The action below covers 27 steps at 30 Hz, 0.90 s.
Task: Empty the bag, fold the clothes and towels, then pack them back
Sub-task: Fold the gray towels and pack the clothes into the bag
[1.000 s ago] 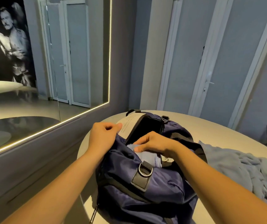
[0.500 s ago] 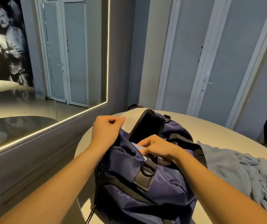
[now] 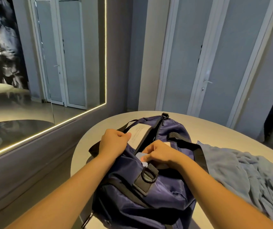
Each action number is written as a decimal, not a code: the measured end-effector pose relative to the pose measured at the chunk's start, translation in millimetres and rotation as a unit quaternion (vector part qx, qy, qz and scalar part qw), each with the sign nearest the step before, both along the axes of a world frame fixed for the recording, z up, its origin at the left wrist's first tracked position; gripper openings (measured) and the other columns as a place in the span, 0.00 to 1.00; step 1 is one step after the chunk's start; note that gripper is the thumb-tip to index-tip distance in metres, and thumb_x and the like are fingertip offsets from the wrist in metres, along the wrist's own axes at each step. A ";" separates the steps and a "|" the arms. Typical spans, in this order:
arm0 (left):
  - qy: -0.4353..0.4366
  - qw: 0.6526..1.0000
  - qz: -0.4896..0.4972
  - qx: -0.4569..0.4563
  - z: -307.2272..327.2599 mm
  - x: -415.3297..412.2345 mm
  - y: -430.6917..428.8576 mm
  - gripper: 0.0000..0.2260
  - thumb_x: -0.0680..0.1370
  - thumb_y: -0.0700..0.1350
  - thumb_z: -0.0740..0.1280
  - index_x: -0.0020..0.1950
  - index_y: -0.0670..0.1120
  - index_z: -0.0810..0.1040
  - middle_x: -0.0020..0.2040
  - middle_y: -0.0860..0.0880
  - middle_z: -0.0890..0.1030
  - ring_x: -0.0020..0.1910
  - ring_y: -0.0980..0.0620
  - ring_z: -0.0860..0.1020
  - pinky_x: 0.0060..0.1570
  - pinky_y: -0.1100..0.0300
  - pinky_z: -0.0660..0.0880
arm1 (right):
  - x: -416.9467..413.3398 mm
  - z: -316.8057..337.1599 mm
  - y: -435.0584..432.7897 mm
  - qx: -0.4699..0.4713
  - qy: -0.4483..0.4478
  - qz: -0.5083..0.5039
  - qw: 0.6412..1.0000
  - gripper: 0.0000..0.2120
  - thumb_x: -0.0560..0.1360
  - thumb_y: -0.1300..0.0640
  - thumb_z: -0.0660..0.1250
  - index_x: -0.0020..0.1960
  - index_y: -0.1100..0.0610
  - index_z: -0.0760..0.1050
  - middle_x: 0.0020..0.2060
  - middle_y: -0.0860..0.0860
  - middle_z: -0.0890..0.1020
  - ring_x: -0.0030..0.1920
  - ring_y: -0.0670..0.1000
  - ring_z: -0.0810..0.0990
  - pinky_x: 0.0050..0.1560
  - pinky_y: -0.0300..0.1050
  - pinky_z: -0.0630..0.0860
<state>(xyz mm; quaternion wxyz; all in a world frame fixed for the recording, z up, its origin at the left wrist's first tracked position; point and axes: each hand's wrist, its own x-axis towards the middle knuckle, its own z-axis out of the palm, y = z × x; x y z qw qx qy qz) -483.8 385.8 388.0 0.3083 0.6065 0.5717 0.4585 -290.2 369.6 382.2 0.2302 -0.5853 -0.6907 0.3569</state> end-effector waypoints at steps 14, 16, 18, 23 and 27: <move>0.082 0.996 0.005 0.020 -8.2 20.1 0.8 0.07 0.79 0.44 0.70 0.44 0.42 0.81 0.40 0.46 0.83 0.44 0.45 0.82 0.45 0.51 0.79 | 8.4 8.8 -26.3 0.047 -0.074 -0.006 0.996 0.09 0.77 0.60 0.73 0.48 0.67 0.84 0.38 0.60 0.85 0.30 0.46 0.81 0.34 0.37 0.78; 0.137 0.990 -0.014 -0.008 -10.6 17.3 -0.5 0.04 0.79 0.44 0.68 0.47 0.44 0.80 0.44 0.47 0.83 0.47 0.45 0.81 0.47 0.51 0.79 | 13.5 14.4 -31.3 0.048 -0.052 -0.029 0.997 0.08 0.76 0.60 0.73 0.46 0.66 0.84 0.38 0.59 0.86 0.34 0.52 0.84 0.41 0.45 0.84; 0.161 0.985 -0.059 -0.022 -6.4 9.3 -7.9 0.07 0.80 0.46 0.68 0.56 0.46 0.81 0.55 0.47 0.83 0.56 0.45 0.81 0.55 0.51 0.77 | 28.7 19.0 -41.8 0.079 -0.016 -0.078 0.994 0.08 0.77 0.60 0.71 0.44 0.65 0.84 0.36 0.60 0.86 0.35 0.55 0.85 0.44 0.53 0.86; 0.223 0.957 -0.185 -0.025 -9.8 -1.5 -51.8 0.30 0.83 0.62 0.57 0.83 0.53 0.59 0.83 0.53 0.57 0.81 0.51 0.57 0.79 0.49 0.55 | 60.5 6.7 -96.9 0.229 -0.074 -0.189 0.952 0.10 0.81 0.47 0.67 0.52 0.49 0.85 0.43 0.42 0.86 0.45 0.43 0.84 0.50 0.48 0.82; 0.346 0.923 -0.161 0.041 -52.1 12.6 -66.7 0.42 0.76 0.74 0.41 0.84 0.52 0.45 0.84 0.53 0.43 0.82 0.54 0.43 0.80 0.45 0.44 | 50.6 -29.6 -131.2 0.156 -0.014 -0.138 0.978 0.29 0.75 0.28 0.56 0.66 0.44 0.78 0.58 0.42 0.83 0.57 0.43 0.80 0.61 0.49 0.77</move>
